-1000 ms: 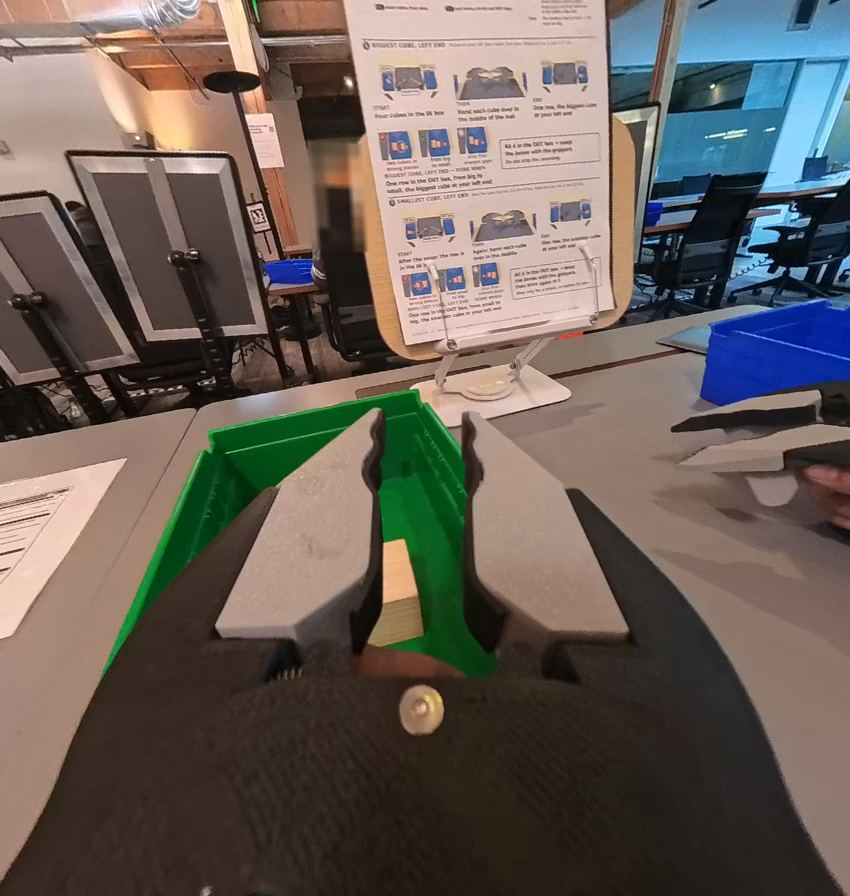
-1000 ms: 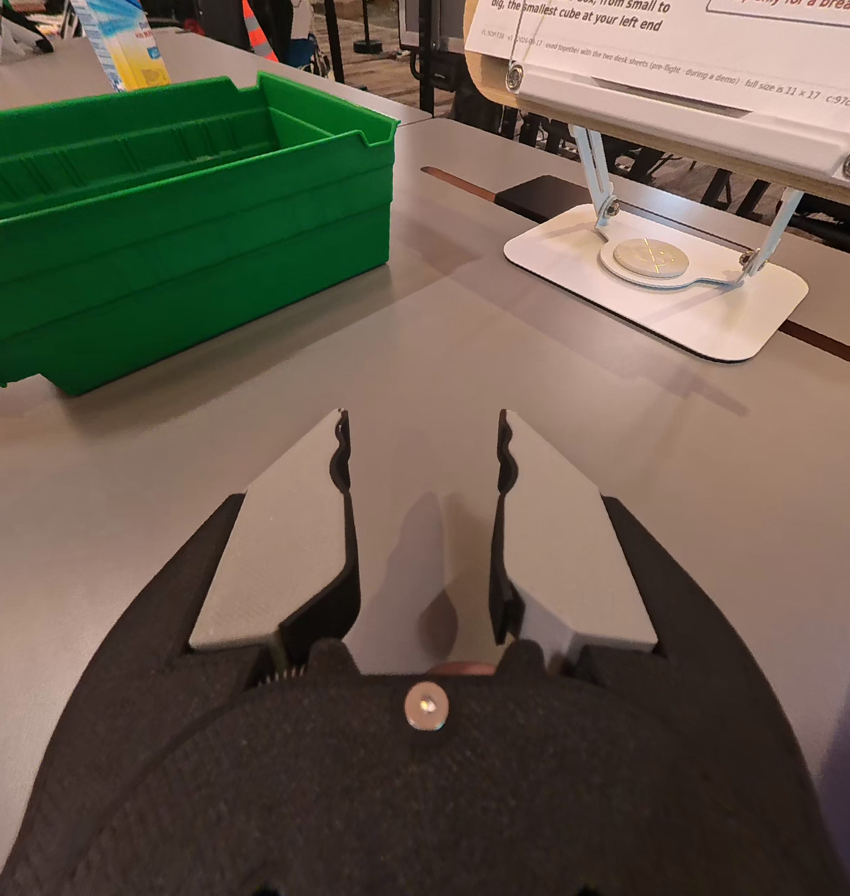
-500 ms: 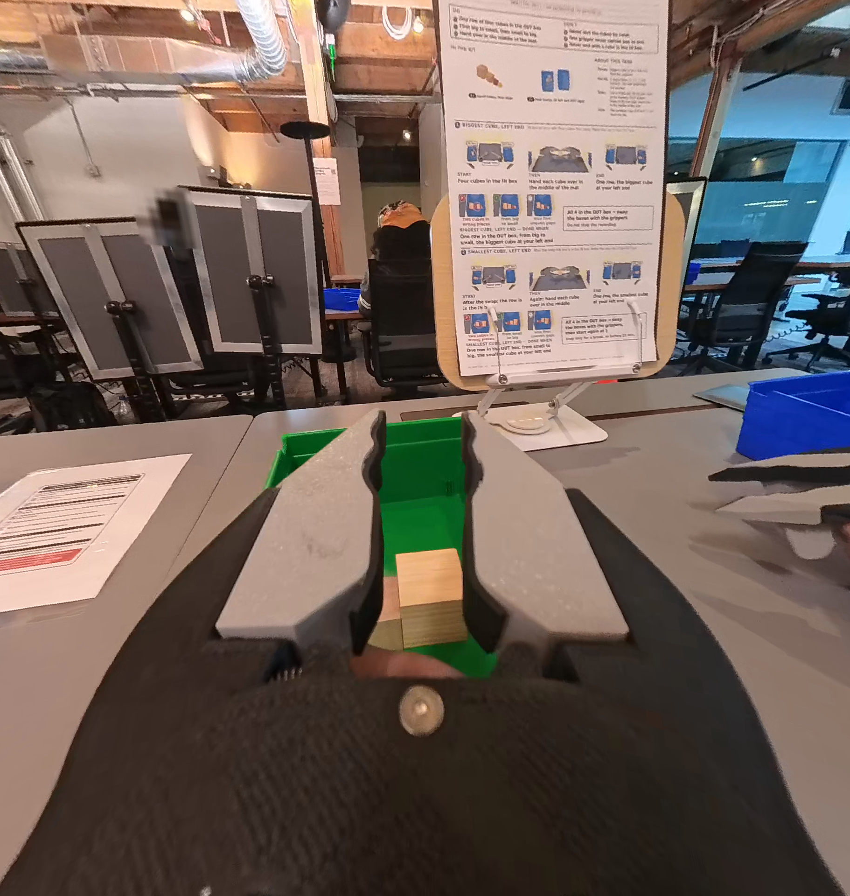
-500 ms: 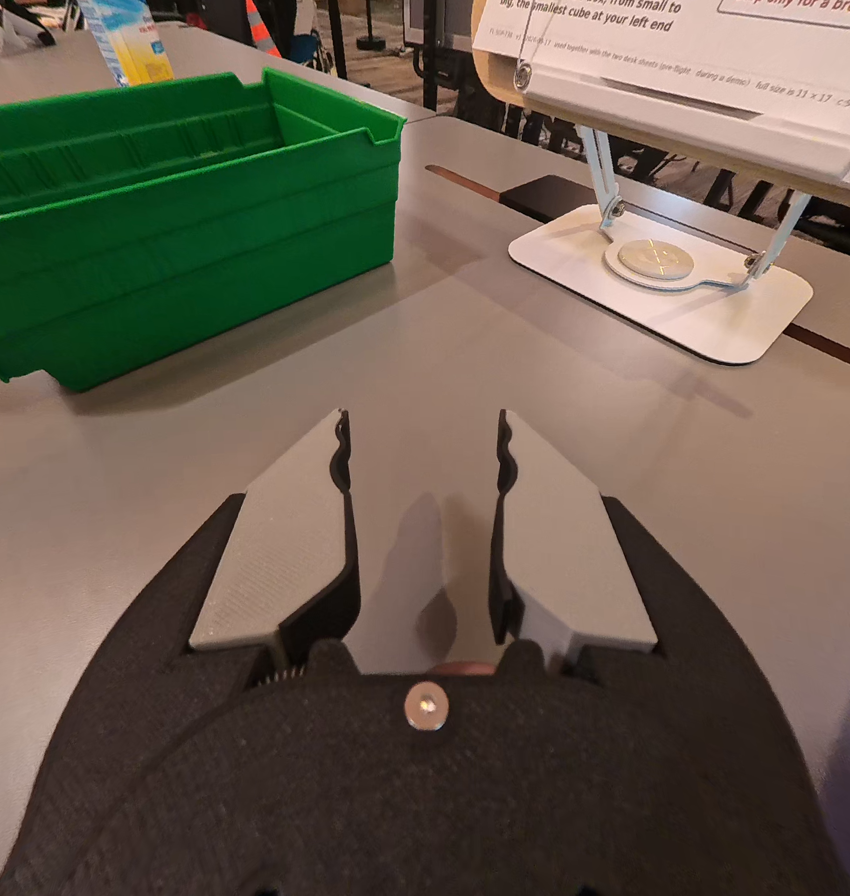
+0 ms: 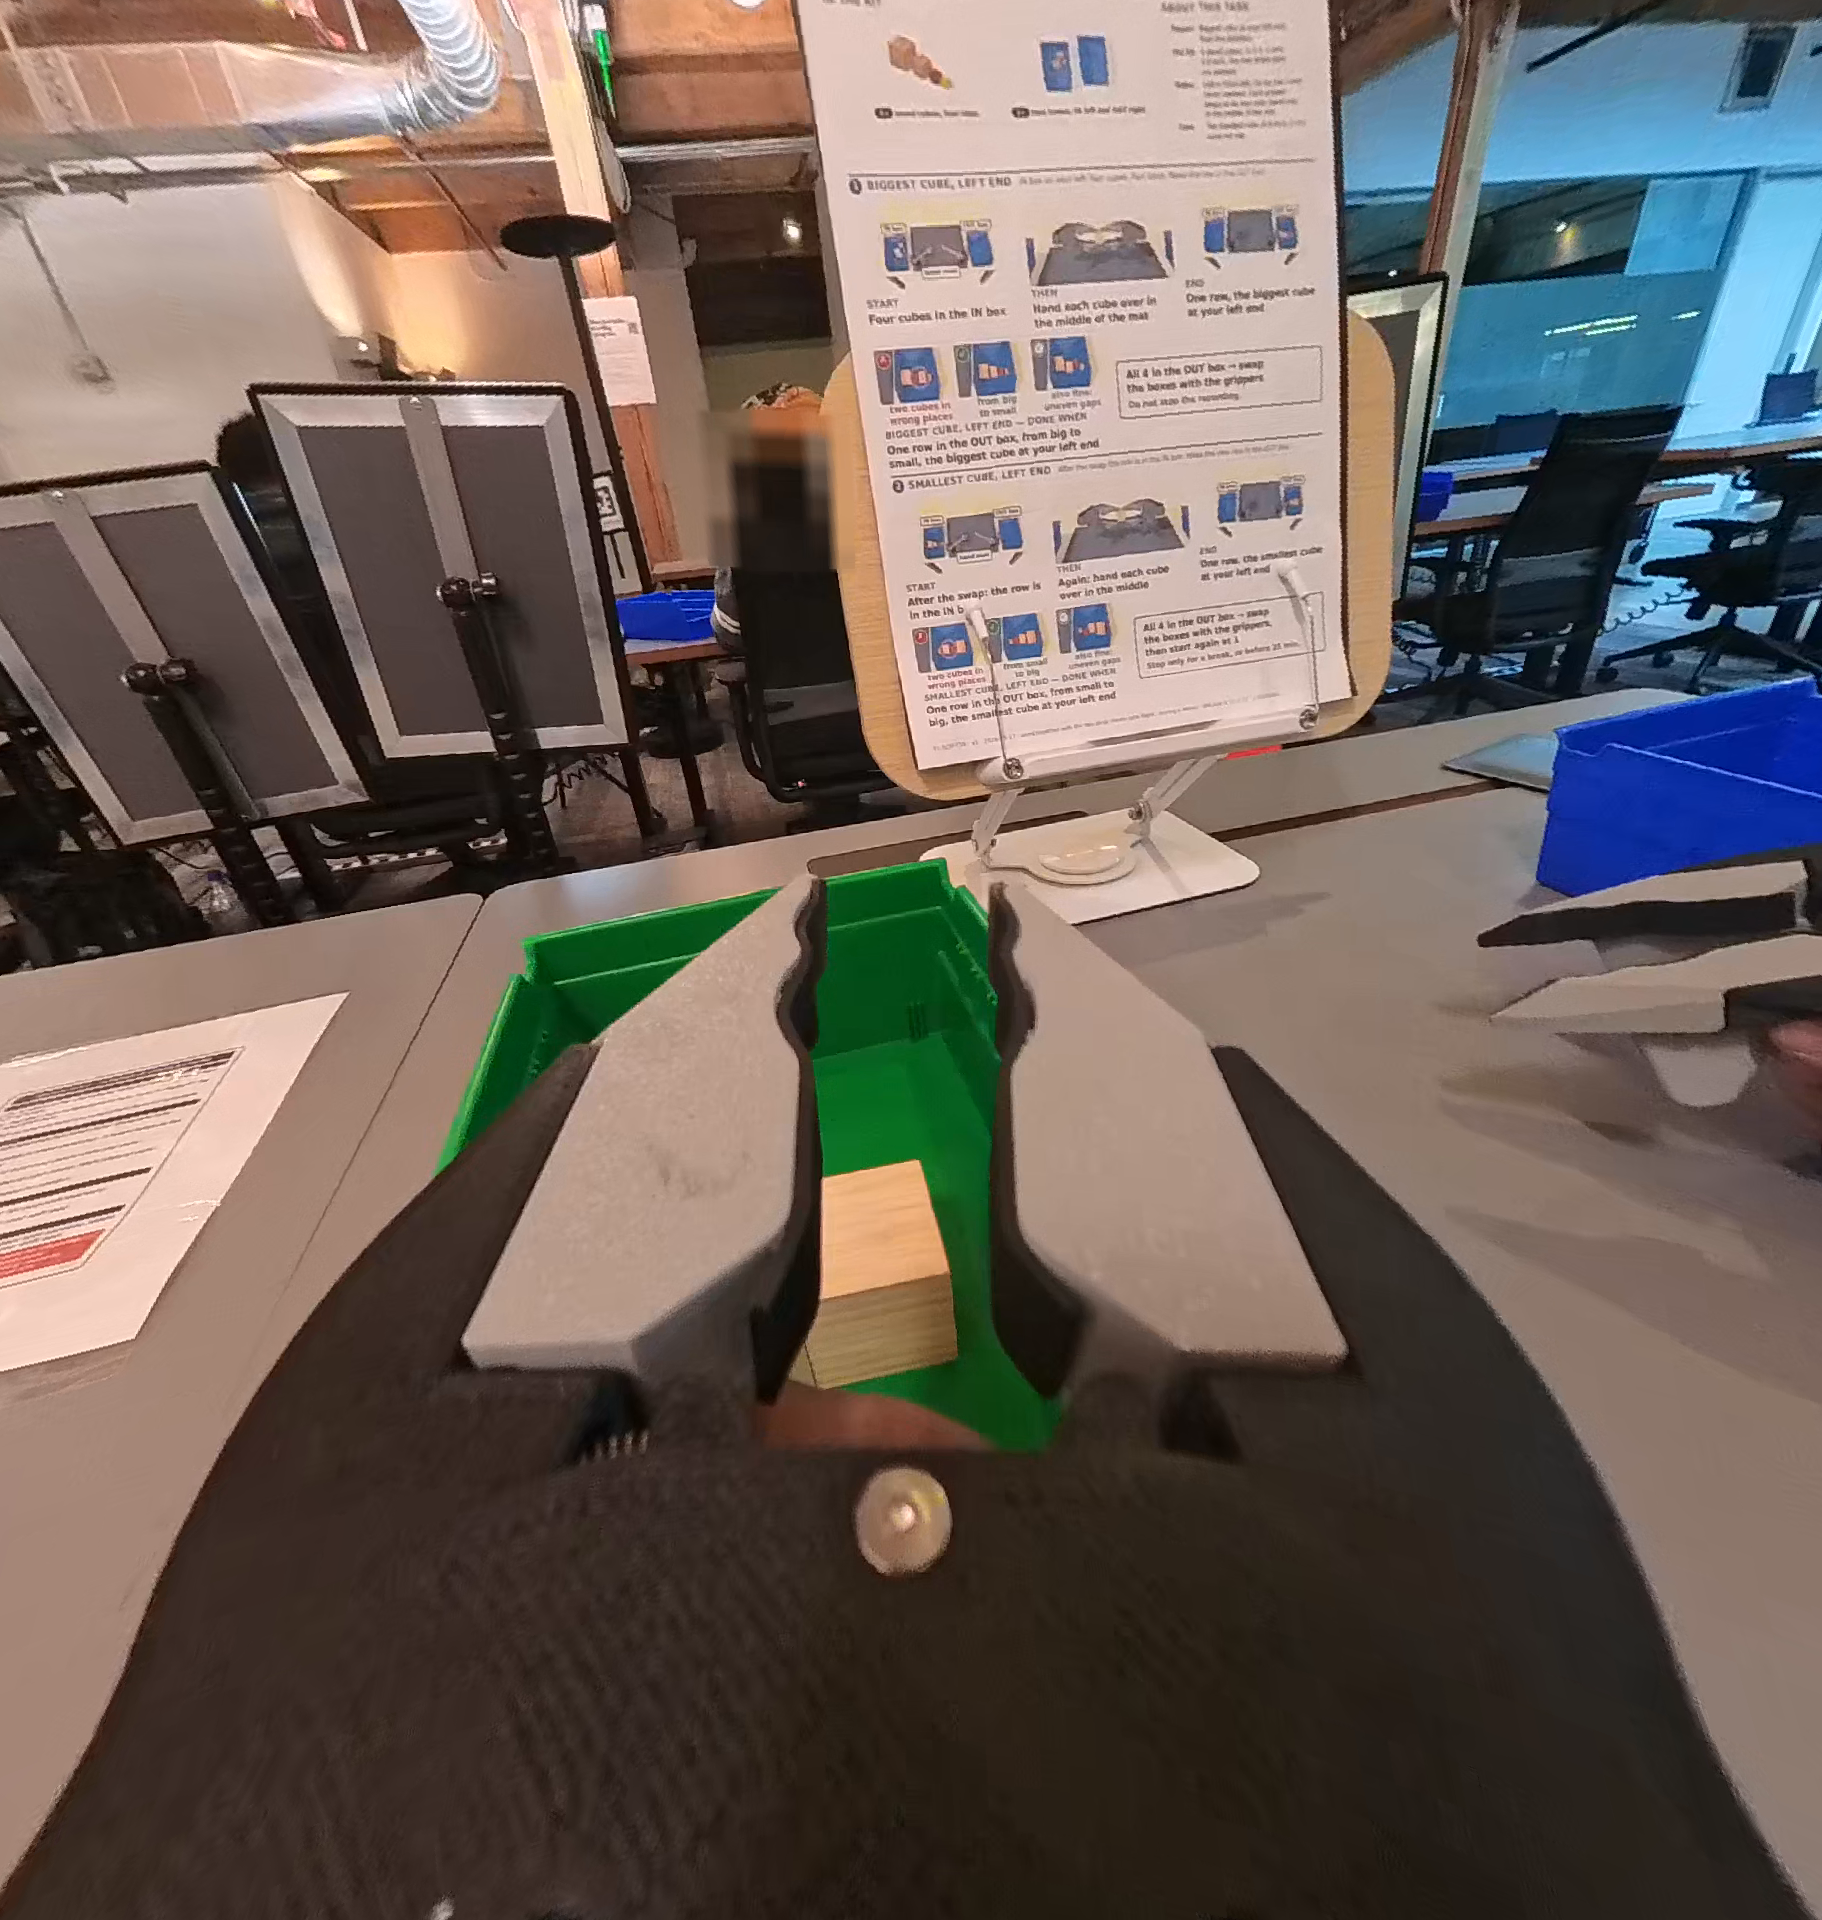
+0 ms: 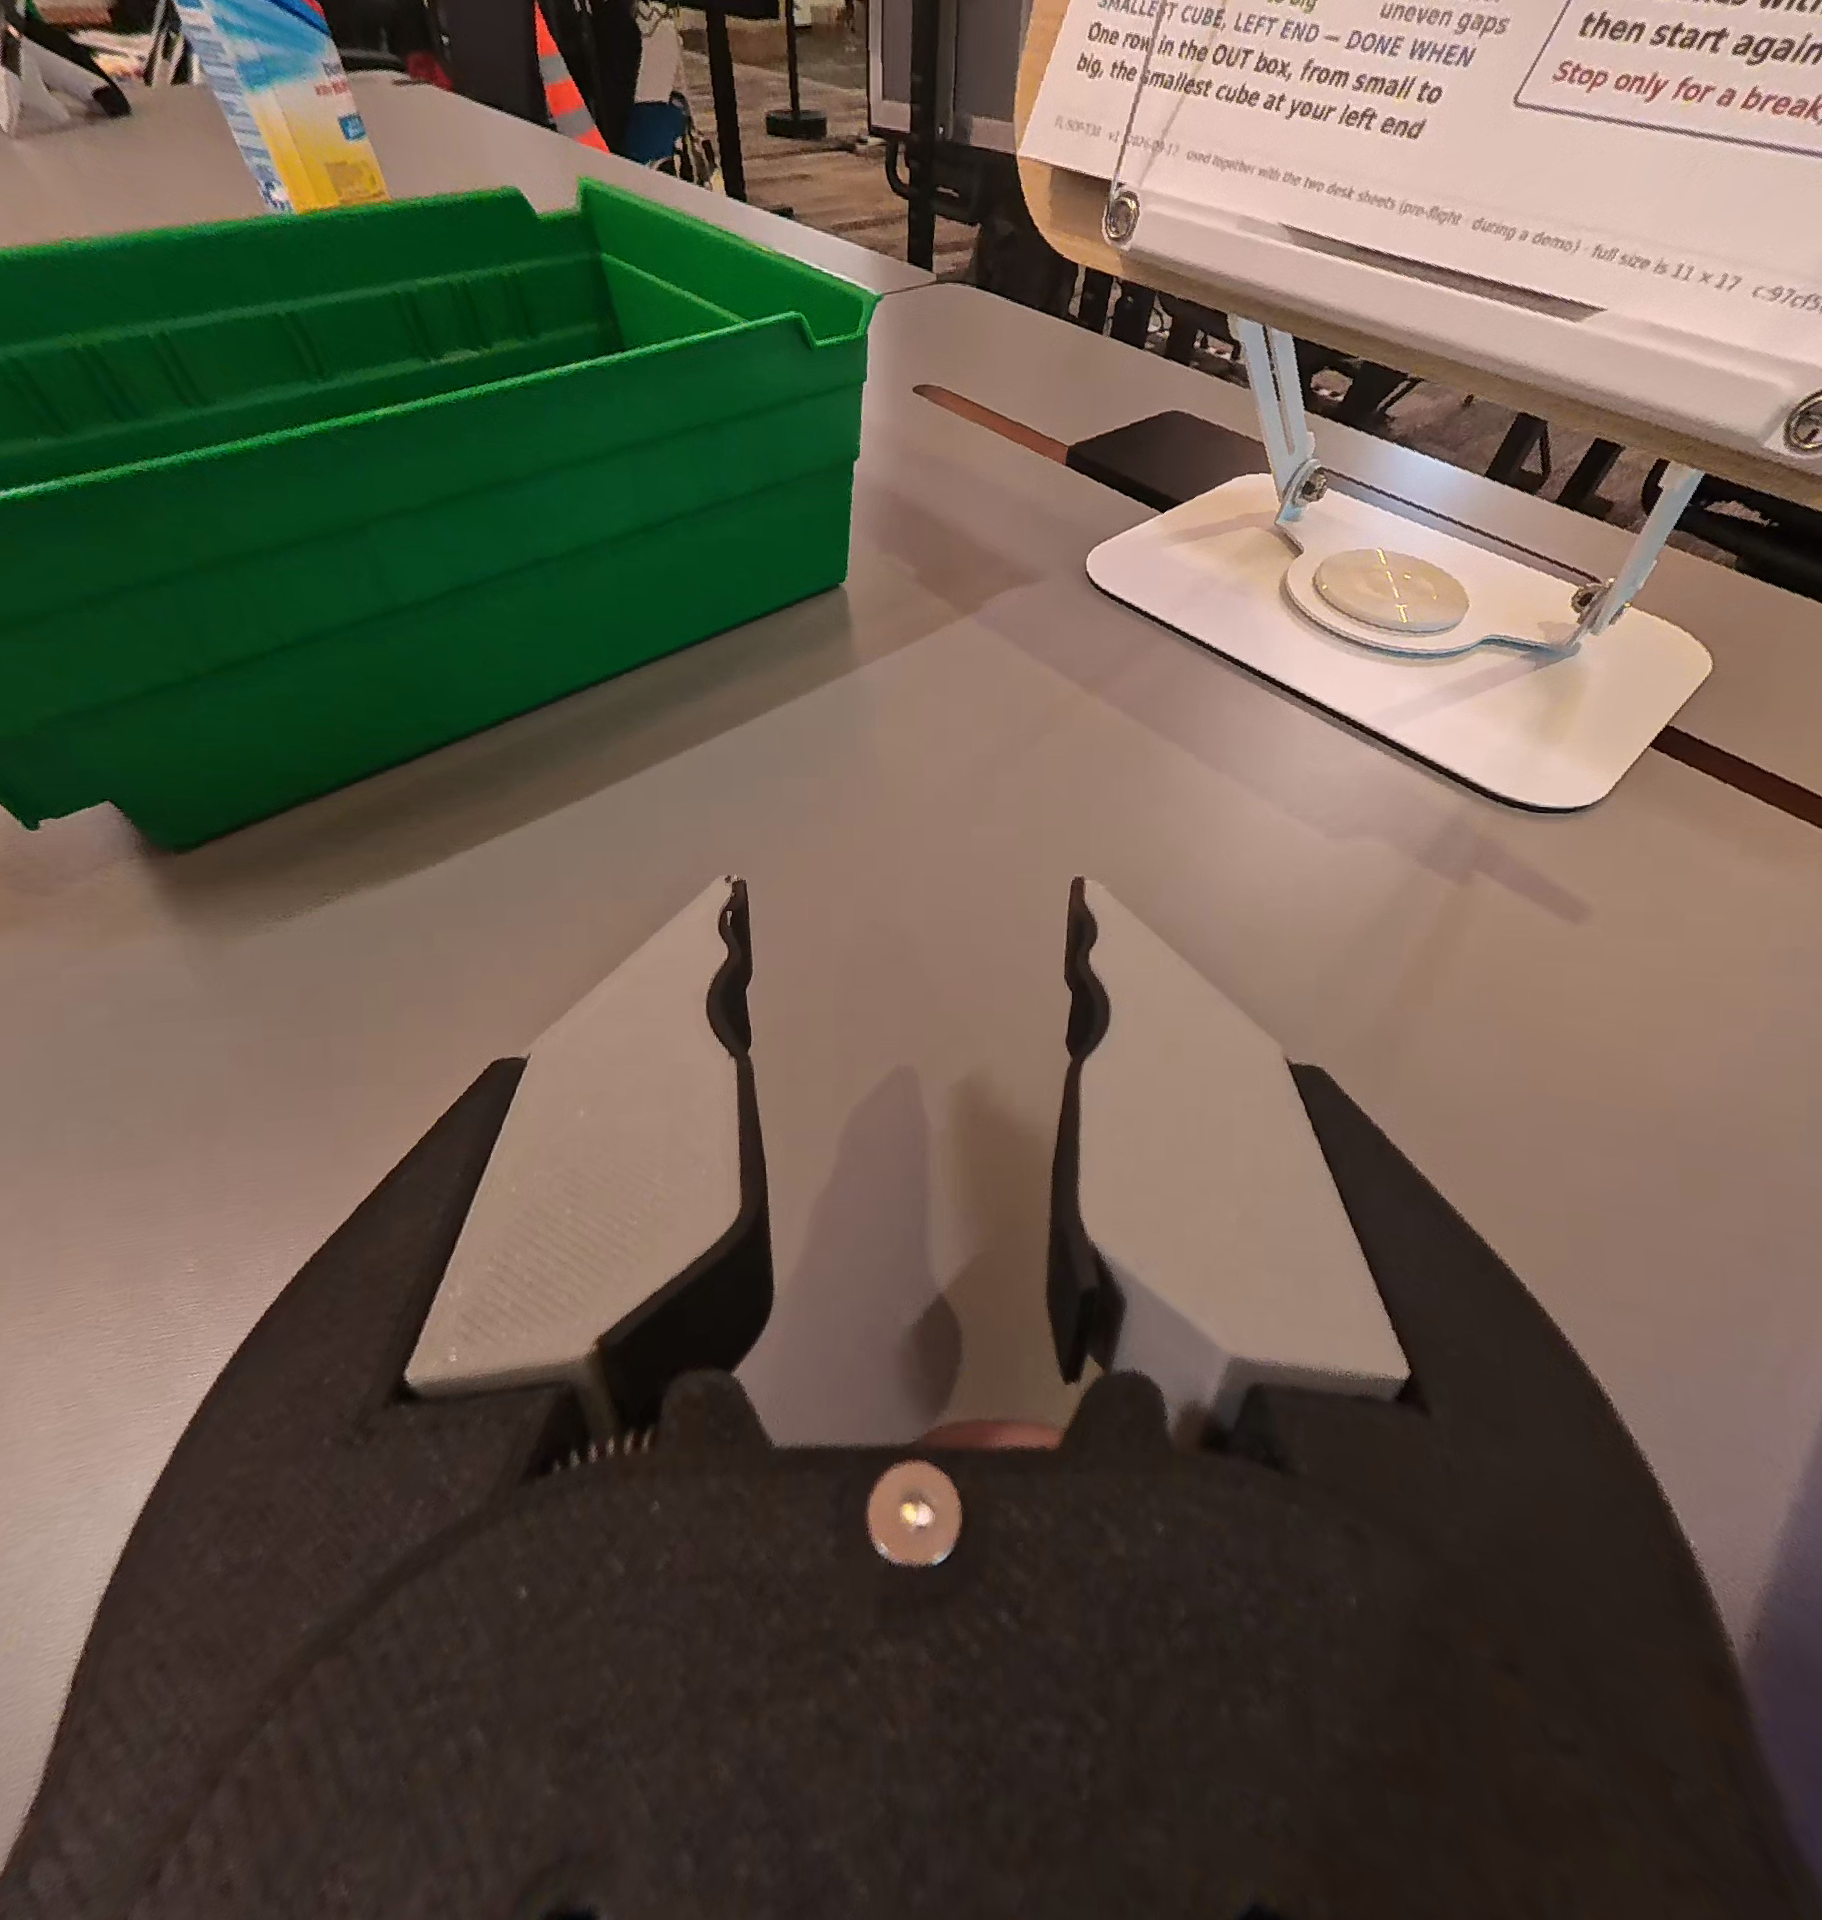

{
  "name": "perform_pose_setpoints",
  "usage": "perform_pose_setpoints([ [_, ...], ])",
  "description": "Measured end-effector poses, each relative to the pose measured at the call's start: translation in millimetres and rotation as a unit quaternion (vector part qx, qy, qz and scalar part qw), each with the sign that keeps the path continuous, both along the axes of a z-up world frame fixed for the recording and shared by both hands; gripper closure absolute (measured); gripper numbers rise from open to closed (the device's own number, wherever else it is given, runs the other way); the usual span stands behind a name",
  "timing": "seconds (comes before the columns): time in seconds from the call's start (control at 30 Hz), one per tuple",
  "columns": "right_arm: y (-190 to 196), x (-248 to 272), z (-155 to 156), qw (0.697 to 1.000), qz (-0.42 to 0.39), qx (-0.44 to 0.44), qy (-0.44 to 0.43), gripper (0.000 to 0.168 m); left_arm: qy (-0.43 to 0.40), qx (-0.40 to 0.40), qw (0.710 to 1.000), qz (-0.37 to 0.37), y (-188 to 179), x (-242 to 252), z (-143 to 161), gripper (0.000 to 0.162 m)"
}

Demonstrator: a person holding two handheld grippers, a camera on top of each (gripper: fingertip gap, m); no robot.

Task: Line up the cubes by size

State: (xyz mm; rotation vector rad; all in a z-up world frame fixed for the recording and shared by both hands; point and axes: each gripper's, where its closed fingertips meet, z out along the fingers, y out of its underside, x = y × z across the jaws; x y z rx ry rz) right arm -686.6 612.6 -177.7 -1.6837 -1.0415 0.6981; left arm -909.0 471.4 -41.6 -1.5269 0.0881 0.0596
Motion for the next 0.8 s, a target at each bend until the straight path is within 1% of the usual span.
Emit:
perform_pose_setpoints([
  [0.23, -1, 0, 4, 1.000, 0.000, 0.004, 0.004, 0.110, 0.024, -0.012, 1.000, 0.001, 3, 7, -5, 0.133],
  [0.8, -2, -1, 2, 1.000, 0.001, 0.003, 0.002, 0.110, 0.029, -0.013, 0.999, -0.008, 5, 15, -5, 0.134],
])
